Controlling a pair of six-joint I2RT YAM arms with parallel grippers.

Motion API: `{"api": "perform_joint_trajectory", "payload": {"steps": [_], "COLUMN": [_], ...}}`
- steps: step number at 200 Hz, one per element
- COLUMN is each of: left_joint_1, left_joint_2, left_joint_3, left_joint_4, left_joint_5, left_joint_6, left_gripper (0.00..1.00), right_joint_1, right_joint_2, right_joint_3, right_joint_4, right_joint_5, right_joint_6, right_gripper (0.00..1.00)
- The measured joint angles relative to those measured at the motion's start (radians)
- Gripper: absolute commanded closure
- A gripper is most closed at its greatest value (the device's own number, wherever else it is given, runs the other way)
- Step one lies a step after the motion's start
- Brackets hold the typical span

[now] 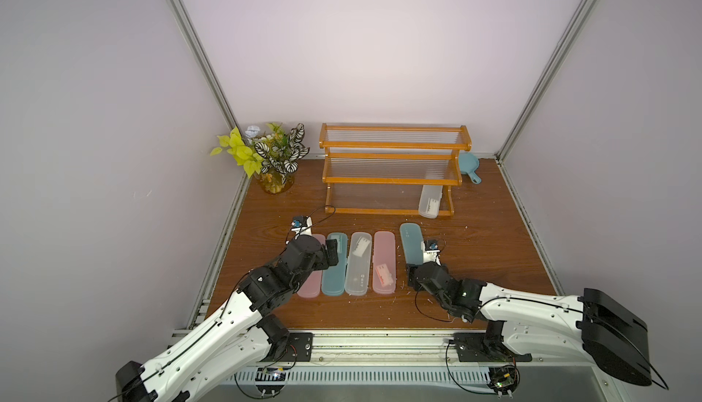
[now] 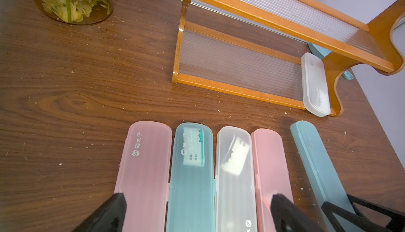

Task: Remove the pencil cases from the shelf
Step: Place the pencil case at the center of the board.

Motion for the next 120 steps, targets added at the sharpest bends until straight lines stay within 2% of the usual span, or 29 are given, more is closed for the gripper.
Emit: {"api": "perform_joint_trajectory", "payload": {"steps": [120], "left_joint_1": [0.001], "left_joint_2": [0.034], "left_joint_3": [0.0], "left_joint_4": [0.0], "left_joint_5": [0.039], "left_joint_6": [0.058], "left_gripper": [0.03], "right_joint_1": [0.128], "right_joint_2": [0.178], "right_joint_3": [0.024], "right_joint_4": [0.019], "right_joint_5": [0.077], "right_joint_6": [0.177], "right_gripper": [0.2]}}
